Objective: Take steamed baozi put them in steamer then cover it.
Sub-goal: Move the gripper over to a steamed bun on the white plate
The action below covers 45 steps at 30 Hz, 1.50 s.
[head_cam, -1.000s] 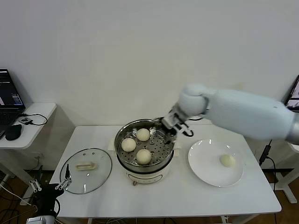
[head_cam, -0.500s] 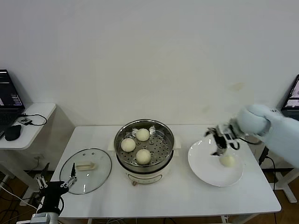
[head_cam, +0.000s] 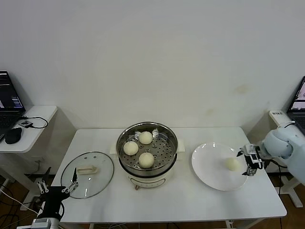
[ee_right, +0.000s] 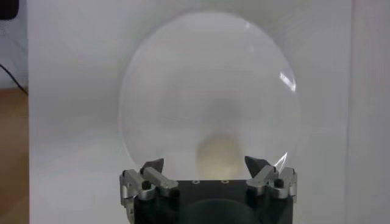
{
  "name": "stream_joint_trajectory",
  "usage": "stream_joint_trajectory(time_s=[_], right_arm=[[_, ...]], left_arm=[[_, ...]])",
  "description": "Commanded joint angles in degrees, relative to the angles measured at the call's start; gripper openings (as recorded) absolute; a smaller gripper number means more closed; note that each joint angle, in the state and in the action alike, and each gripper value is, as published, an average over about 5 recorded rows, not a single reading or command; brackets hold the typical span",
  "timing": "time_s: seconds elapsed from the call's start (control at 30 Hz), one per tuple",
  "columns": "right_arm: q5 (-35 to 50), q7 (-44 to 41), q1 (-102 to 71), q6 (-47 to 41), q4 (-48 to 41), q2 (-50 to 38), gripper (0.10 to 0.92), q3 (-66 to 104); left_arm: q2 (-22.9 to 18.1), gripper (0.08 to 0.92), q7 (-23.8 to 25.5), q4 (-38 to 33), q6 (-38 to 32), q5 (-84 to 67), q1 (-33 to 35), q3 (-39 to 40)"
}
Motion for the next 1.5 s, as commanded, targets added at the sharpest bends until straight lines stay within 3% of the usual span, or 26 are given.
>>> stream_joint_trajectory(time_s=[0.03, 0.43, 0.77, 1.23, 1.5], right_arm=[[-4.87, 0.45, -3.12, 2.78, -10.97, 7.1, 0.823, 4.71], [-5.97, 2.39, 1.11, 3.39, -19.08, 14.35, 0.823, 2.85], [-6.55, 1.96, 1.59, 2.0, -19.9, 15.06, 0.82, 1.95], [-6.7, 1.18, 0.9, 1.81, -18.97, 14.3, 0.664, 2.2], [-5.07, 0.54, 2.07, 1.49, -16.37, 12.23, 0.618, 1.55]], left_arm=[[0.06, 0.823, 0.13, -0.03, -0.16, -0.03, 0.05, -0.13], [-0.36, 0.823, -0.04, 0.59, -0.32, 0.17, -0.07, -0.85], [-0.83, 0.823, -0.1, 0.63, -0.31, 0.35, -0.11, -0.95], [-1.05, 0.823, -0.2, 0.12, -0.31, 0.48, 0.19, -0.86], [-1.19, 0.823, -0.33, -0.39, -0.38, 0.45, 0.47, -1.08]])
